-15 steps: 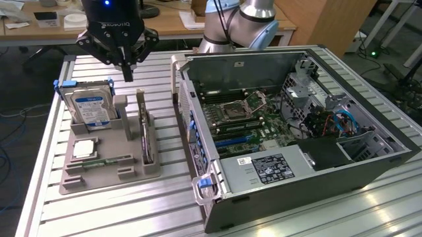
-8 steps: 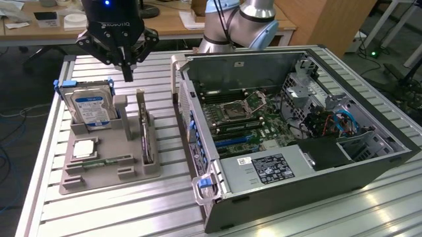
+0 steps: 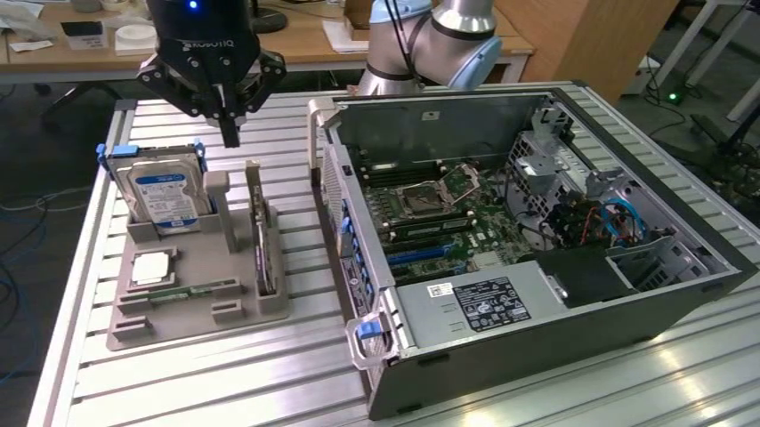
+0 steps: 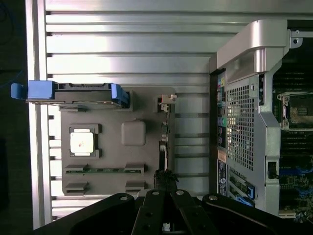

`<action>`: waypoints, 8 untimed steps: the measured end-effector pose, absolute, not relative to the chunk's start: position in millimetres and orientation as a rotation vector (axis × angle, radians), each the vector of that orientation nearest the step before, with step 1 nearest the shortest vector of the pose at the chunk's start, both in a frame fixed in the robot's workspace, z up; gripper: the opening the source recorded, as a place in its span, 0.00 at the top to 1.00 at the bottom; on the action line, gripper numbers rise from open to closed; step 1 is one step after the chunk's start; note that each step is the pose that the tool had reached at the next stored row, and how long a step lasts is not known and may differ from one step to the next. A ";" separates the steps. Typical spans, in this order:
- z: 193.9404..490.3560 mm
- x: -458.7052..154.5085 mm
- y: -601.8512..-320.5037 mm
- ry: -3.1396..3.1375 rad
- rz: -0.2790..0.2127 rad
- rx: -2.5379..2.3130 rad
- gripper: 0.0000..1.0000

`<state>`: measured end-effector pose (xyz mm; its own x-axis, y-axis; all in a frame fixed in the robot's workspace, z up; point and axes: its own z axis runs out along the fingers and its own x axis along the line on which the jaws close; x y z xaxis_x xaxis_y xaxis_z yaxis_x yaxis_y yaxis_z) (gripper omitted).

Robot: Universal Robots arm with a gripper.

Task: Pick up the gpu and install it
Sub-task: 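Pick up the gpu and move the gpu toward the slot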

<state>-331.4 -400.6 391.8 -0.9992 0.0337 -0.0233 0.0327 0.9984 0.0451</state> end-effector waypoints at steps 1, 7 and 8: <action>391.8 -331.4 -400.6 3.116 0.070 0.051 0.89; 391.8 -331.4 -400.6 3.117 0.070 0.044 0.71; 391.8 -331.4 -400.6 3.117 0.070 0.044 0.65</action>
